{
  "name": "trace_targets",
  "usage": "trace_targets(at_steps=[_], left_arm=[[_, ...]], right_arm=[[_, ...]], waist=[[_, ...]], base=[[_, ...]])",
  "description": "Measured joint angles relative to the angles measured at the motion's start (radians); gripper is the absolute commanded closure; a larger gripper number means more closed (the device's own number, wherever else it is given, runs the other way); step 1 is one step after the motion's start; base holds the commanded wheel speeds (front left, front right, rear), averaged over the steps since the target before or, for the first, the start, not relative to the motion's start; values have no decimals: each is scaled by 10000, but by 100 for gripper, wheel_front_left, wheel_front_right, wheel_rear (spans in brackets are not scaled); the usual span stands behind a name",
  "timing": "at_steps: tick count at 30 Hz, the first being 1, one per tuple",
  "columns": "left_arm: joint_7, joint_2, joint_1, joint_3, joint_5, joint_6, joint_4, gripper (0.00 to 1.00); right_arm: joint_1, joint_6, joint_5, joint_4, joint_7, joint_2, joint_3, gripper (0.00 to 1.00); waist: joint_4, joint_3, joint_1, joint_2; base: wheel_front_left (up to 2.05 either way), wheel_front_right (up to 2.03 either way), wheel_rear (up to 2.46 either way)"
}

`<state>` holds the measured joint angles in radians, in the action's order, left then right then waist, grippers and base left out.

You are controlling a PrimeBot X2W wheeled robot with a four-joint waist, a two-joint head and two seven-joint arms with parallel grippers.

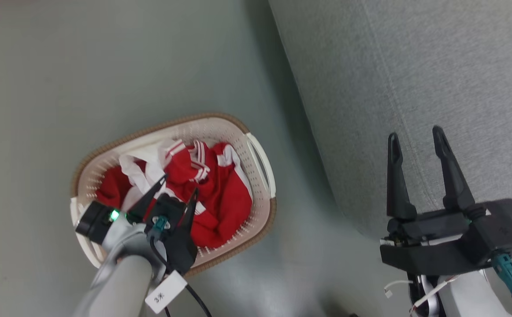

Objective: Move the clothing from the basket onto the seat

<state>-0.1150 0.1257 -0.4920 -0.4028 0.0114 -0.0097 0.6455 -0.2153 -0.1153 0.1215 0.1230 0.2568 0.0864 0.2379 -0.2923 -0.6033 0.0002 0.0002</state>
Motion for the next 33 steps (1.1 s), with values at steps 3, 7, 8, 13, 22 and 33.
trace_targets(at_steps=[3, 7, 8, 13, 22, 33], left_arm=[[79, 140, -616, -136, 209, -92, 203, 0], [169, 194, -1160, -186, 408, -171, 324, 0], [180, 201, -1296, -190, 464, -173, 345, 0], [353, 330, -1939, -100, 552, -79, 545, 0], [550, 656, -2783, 301, 698, 464, 867, 0], [407, 807, -3447, 332, 1152, 905, 1377, 83]], right_arm=[[-434, 2, -48, 161, 0, -42, -8, 0], [-730, 2, -56, 293, 0, -65, -36, 0], [-817, 2, -61, 309, 0, -69, -52, 0], [-1301, 8, -77, 433, 0, -104, -36, 0], [-2066, 8, -79, 667, 2, -188, -46, 0], [-2682, 8, -77, 318, 2, -255, 23, 0]], waist=[[-109, -690, -1, 1], [-158, -1237, -1, 0], [-166, -1370, -1, 0], [-197, -2043, 0, 0], [-224, -3234, -1, 0], [-260, -4304, -1, 0]], base=[[0, 0, 0], [0, 0, 0], [0, 0, 0], [0, 0, 0], [0, 0, 0], [0, 0, 0]])
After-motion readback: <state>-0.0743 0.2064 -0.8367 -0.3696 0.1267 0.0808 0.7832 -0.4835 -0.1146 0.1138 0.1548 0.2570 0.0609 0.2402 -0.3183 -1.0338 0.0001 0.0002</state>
